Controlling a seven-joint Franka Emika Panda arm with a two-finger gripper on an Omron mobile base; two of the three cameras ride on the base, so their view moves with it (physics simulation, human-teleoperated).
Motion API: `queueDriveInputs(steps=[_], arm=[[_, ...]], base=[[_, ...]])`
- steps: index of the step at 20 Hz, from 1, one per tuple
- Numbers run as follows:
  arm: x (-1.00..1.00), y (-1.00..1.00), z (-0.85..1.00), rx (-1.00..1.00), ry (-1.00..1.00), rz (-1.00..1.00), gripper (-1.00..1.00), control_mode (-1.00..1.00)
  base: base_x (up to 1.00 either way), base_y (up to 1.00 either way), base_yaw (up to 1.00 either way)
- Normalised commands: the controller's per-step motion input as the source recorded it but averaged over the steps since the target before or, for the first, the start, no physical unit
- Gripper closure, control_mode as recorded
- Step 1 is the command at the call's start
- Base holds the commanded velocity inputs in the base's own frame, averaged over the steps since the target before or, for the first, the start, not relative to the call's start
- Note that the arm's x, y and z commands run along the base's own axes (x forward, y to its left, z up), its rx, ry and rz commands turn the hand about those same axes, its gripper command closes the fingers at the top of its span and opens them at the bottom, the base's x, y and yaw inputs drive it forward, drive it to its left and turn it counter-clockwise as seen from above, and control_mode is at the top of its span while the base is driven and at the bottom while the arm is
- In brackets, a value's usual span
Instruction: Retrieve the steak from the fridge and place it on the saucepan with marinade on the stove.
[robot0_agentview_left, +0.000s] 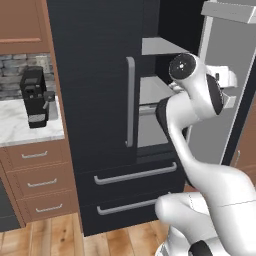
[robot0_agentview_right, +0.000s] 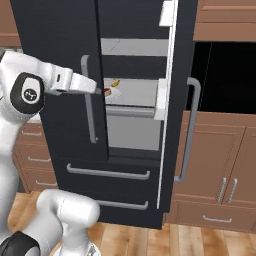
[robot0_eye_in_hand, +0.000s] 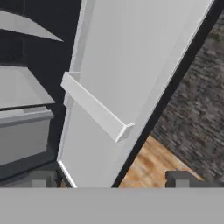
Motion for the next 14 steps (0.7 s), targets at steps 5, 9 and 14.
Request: queueDriveInputs(steps=[5, 9, 14], arm=[[0.00, 0.31, -0.50, 0.46, 0.05, 0.19, -1.00, -1.00], [0.12, 0.42, -0.76, 0.26, 0.20, 0.40, -1.00, -1.00], [0.10, 0.54, -0.90, 0.13, 0.08, 0.43, -1.00, -1.00]], base=[[0.00, 0.00, 0.00], [0.00, 0.00, 0.00], [0.00, 0.00, 0.00]])
